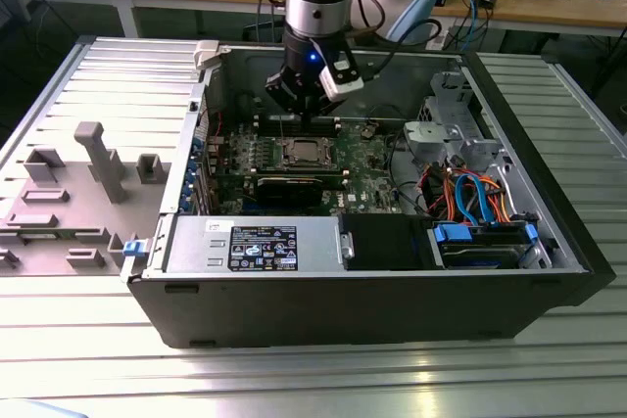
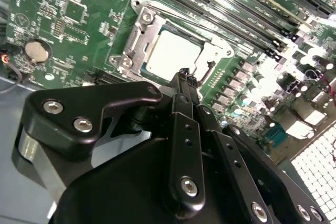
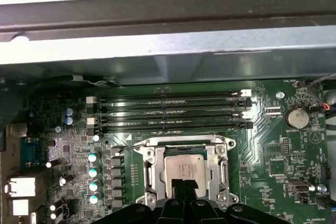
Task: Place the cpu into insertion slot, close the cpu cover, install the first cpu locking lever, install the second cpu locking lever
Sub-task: 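Install the first cpu locking lever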
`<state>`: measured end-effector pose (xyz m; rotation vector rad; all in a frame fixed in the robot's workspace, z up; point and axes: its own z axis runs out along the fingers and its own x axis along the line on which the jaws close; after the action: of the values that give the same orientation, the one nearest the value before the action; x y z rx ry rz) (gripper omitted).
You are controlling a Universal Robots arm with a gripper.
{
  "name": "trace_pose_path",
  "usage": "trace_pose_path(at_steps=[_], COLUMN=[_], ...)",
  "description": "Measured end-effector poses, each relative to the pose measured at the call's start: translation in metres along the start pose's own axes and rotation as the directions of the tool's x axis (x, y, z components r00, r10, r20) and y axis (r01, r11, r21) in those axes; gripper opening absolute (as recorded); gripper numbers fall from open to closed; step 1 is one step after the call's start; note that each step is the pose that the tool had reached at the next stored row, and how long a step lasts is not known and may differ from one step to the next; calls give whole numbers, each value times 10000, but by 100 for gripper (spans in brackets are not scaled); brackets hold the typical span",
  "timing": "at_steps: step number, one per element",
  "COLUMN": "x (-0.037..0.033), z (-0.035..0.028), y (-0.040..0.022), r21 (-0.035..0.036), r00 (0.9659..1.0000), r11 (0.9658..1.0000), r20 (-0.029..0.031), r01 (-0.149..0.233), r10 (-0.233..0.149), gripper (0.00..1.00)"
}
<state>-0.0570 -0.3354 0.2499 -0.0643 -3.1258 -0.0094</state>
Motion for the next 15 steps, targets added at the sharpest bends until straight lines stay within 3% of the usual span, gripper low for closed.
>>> trace_pose_path(at_steps=[4,8,10,15], x=[68,74,79,229], z=[7,18,19,22], y=[-3,-4,-4,-10], r21=[1,11,10,6], r00=[10000,9983,9982,9981], r11=[10000,9983,9982,9981], r20=[-1,-6,-4,21], r01=[73,587,602,615], r10=[-73,-587,-602,-615], gripper=[11,11,11,11])
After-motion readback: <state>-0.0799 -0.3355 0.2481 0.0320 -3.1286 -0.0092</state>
